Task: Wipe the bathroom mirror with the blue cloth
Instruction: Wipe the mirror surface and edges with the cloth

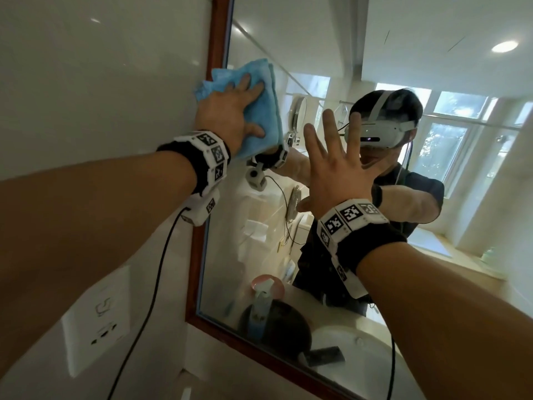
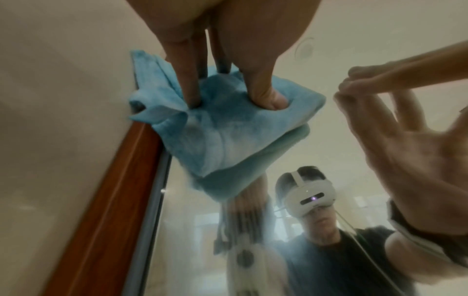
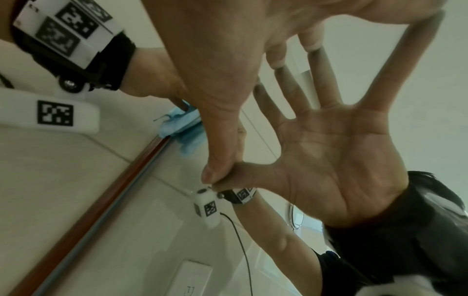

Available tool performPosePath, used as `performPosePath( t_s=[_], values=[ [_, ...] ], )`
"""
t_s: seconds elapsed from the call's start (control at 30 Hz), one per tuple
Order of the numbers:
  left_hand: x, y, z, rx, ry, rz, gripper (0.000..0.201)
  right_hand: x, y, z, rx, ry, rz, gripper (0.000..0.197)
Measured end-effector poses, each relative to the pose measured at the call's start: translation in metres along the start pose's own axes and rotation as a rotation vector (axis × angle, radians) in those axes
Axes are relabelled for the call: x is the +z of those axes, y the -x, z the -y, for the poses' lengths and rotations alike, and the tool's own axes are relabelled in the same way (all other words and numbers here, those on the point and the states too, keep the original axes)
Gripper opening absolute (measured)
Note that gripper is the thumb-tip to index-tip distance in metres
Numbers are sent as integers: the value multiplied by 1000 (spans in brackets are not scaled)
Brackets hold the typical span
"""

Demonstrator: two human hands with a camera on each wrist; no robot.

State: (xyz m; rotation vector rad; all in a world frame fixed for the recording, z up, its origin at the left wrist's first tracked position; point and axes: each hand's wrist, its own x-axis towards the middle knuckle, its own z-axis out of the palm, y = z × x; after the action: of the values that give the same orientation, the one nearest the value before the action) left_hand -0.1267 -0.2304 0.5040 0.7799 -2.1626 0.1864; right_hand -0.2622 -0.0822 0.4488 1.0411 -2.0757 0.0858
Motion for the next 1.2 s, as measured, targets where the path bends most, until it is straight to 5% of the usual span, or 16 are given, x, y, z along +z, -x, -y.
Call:
performPosePath(
  t_s=[0.3, 0.7, 0.93, 1.2],
  values=[
    [31, 29, 11, -107, 173, -9, 78, 0, 4, 0, -16, 11, -22, 136],
    [101, 109, 24, -252, 171, 145, 83, 11, 4, -1, -20, 13, -116, 92],
    [123, 155, 8, -431, 411, 145, 80, 8, 8, -1, -35, 2, -97, 103],
    [126, 134, 15, -269, 175, 186, 77, 11, 6, 0, -22, 20, -94, 113]
  ],
)
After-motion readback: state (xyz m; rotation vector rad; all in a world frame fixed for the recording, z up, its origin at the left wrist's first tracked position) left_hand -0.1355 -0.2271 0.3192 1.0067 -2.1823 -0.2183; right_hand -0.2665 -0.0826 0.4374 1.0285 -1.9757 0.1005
